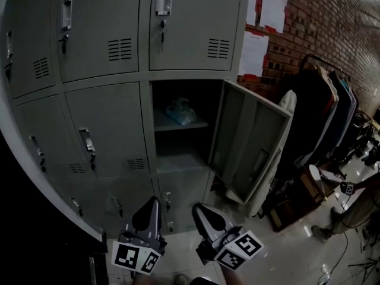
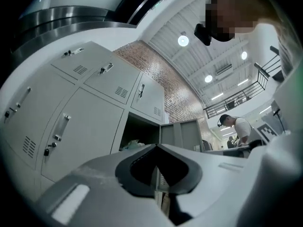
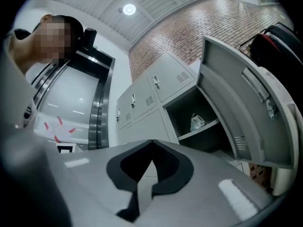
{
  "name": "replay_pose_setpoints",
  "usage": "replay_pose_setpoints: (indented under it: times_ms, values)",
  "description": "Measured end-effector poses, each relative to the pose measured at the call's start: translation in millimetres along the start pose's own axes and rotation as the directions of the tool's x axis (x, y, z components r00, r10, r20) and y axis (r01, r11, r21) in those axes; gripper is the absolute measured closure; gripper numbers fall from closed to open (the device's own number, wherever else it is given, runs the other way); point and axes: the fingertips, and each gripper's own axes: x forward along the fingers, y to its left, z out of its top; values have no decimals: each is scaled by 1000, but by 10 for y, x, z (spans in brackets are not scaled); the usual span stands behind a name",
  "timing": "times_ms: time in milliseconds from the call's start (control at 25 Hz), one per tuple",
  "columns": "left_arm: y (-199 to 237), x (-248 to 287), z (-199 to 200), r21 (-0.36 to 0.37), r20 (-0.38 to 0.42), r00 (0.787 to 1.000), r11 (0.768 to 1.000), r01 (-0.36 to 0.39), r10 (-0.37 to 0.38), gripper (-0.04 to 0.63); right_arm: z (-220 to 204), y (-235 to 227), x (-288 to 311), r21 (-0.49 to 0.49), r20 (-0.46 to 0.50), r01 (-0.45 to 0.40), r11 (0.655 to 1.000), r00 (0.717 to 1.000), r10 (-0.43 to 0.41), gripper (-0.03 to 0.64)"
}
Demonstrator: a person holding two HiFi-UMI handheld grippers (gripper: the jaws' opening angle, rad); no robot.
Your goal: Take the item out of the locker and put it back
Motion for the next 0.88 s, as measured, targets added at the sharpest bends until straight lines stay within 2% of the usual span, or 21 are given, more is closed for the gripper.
replay_pose_setpoints:
  times_ms: [240,600,680,760,800,840,880]
  values:
    - [220,267,-245,-57,-36,999,998,-28,26,591,-14,-300,298,-33,-41,-10,999,999,9,617]
    - [258,484,-351,-31,-39,998,998,-56,55,591,36,-563,584,-82,-49,-42,996,998,38,617]
    - [253,512,-361,-28,-41,998,998,-54,53,592,116,-652,695,-125,-43,-31,992,999,26,617]
    - [275,536,-381,-28,-44,997,998,-59,57,591,280,-836,898,-172,-24,22,985,999,-26,617]
    - [298,545,-398,-31,-47,997,997,-65,63,592,371,-966,1049,-191,-19,58,980,998,-63,594]
    - [322,551,-419,-35,-50,996,997,-72,70,591,452,-1109,1231,-204,-22,88,975,995,-95,497]
    - [340,557,-439,-40,-53,996,996,-78,75,591,524,-1260,1431,-208,-33,109,972,992,-119,338]
